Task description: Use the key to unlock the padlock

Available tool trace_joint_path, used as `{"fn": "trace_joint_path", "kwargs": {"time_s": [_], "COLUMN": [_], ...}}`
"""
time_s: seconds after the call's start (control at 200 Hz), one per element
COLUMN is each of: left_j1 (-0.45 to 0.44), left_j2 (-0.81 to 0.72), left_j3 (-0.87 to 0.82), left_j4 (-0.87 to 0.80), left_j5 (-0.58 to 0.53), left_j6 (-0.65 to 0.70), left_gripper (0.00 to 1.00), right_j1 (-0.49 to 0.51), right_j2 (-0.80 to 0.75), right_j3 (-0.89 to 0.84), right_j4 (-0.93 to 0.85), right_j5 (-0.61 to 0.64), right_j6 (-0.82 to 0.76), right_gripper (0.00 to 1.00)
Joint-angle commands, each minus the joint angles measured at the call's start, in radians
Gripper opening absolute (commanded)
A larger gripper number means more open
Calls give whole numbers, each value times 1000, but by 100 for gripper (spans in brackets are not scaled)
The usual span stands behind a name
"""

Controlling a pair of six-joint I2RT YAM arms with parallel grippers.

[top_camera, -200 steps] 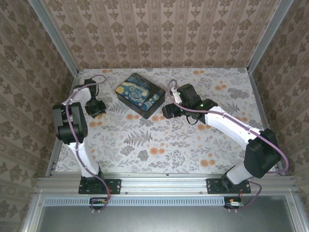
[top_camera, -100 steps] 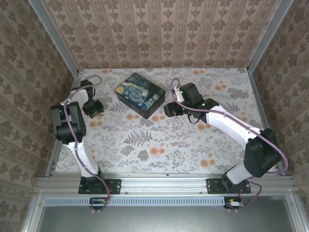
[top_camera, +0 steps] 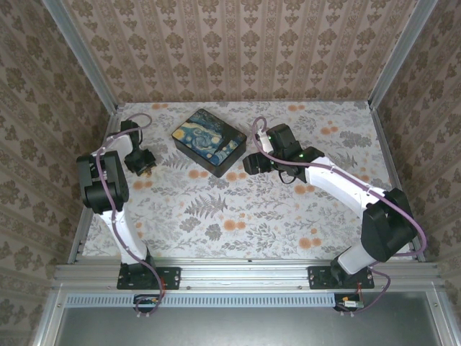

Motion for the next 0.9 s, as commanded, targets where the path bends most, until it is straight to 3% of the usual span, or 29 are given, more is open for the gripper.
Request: {"fn": "trace_joint_path", "kwargs": {"time_s": [0.0,0.42,0.595,0.745,0.895], "left_j1": [-9,-64,-121,-232,-423], "left_j2": [41,-6,-94,-184,-266], "left_j3": [-12,-46,-118,-180,-280], "left_j4": [-14,-57,-67,-106,-94], "left_j5": [8,7,21,41,77], "left_j6": [-19,5,12,24,-37], "left_gripper": [28,3,0,0,0], "right_j1": [-6,-15,-15,-27,-66], "right_j2": [-2,-2,-18,-39,-44], "right_j3": [-14,-15,-23,-37,-54], "right_j4": [0,-2,-3,-3,-19], "right_j5": [-13,-8,0,10,9], "right_j6": [0,-3,7,27,86], "right_gripper": [79,79,79,79,78]}}
